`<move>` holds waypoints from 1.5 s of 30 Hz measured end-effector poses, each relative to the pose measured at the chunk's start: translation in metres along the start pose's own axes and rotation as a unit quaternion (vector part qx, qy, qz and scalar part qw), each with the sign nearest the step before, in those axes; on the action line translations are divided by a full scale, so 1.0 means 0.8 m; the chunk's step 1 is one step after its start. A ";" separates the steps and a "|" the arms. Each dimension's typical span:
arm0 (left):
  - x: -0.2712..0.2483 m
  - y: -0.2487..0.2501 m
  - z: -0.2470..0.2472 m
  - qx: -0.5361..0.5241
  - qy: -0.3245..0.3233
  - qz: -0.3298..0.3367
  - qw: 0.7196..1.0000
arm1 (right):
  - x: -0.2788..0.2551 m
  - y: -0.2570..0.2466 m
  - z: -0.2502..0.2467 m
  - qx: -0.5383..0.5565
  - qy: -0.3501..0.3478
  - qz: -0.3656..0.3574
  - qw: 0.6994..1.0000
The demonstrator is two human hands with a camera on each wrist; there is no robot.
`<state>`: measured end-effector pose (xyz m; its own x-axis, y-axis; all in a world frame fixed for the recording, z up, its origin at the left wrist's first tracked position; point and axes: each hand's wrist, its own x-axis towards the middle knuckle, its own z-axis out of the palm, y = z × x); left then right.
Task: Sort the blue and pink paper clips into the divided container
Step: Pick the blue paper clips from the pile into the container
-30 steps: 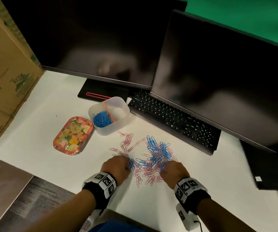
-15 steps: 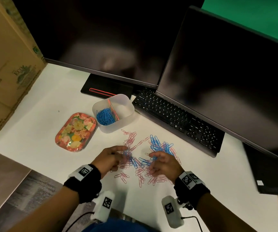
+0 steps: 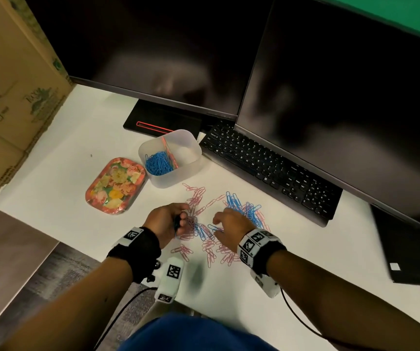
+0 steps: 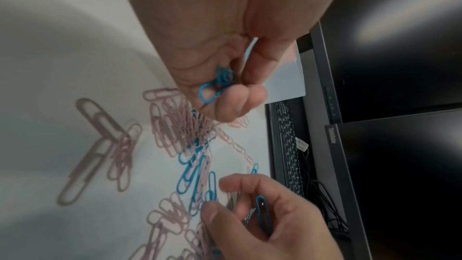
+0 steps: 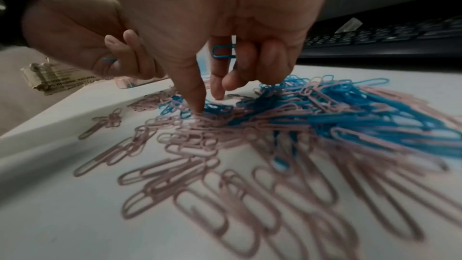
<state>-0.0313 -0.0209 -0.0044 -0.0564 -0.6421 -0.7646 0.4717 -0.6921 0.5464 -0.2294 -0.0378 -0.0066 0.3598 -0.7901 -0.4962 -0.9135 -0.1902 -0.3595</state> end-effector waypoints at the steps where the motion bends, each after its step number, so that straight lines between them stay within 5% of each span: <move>1: 0.000 0.001 0.001 0.004 0.007 0.003 1.000 | 0.004 -0.002 -0.002 -0.015 0.003 -0.005 1.000; 3: -0.002 0.002 0.004 0.056 0.018 0.018 0.998 | 0.010 -0.006 -0.003 -0.045 -0.004 -0.003 0.999; 5: -0.004 0.003 0.008 0.226 0.037 0.072 0.971 | 0.015 -0.008 -0.005 -0.051 -0.009 0.003 0.999; 8: -0.004 -0.001 0.012 0.527 0.017 0.170 0.833 | 0.020 -0.005 -0.009 -0.016 0.004 0.032 0.999; 13: 0.007 -0.010 0.015 0.727 -0.037 0.230 0.646 | 0.018 0.009 -0.017 0.145 0.053 0.069 0.986; 19: 0.016 0.000 0.008 0.748 -0.025 0.241 0.618 | 0.018 0.024 -0.034 0.370 0.074 0.091 0.922; 23: 0.018 0.007 0.004 0.732 0.001 0.256 0.631 | 0.023 0.011 -0.041 0.530 0.017 0.115 0.840; 28: 0.010 -0.006 0.013 0.778 -0.084 0.272 0.561 | 0.026 0.003 -0.042 0.592 -0.053 0.168 0.786; 30: 0.013 -0.008 0.013 0.786 -0.084 0.267 0.551 | 0.030 0.001 -0.038 0.500 -0.043 0.177 0.847; 32: 0.017 -0.009 0.011 0.794 -0.079 0.261 0.544 | 0.024 -0.001 -0.035 0.251 -0.014 0.132 0.959; 33: 0.018 -0.010 0.010 0.797 -0.080 0.259 0.541 | 0.020 -0.001 -0.033 0.129 -0.006 0.100 0.987; 35: 0.019 -0.011 0.008 0.796 -0.082 0.262 0.540 | 0.014 -0.005 -0.030 -0.014 -0.018 0.060 0.998; 38: 0.016 -0.006 0.005 0.759 -0.071 0.294 0.577 | 0.017 -0.009 -0.028 -0.105 -0.025 0.018 0.994; 45: 0.013 0.009 -0.001 0.459 -0.010 0.225 0.859 | 0.025 -0.017 -0.030 -0.133 -0.050 0.010 0.990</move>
<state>-0.0277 -0.0321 -0.0083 -0.0689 -0.9117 -0.4050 -0.4437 -0.3356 0.8310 -0.2147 -0.0650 0.0071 0.3451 -0.7366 -0.5816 -0.9337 -0.3322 -0.1334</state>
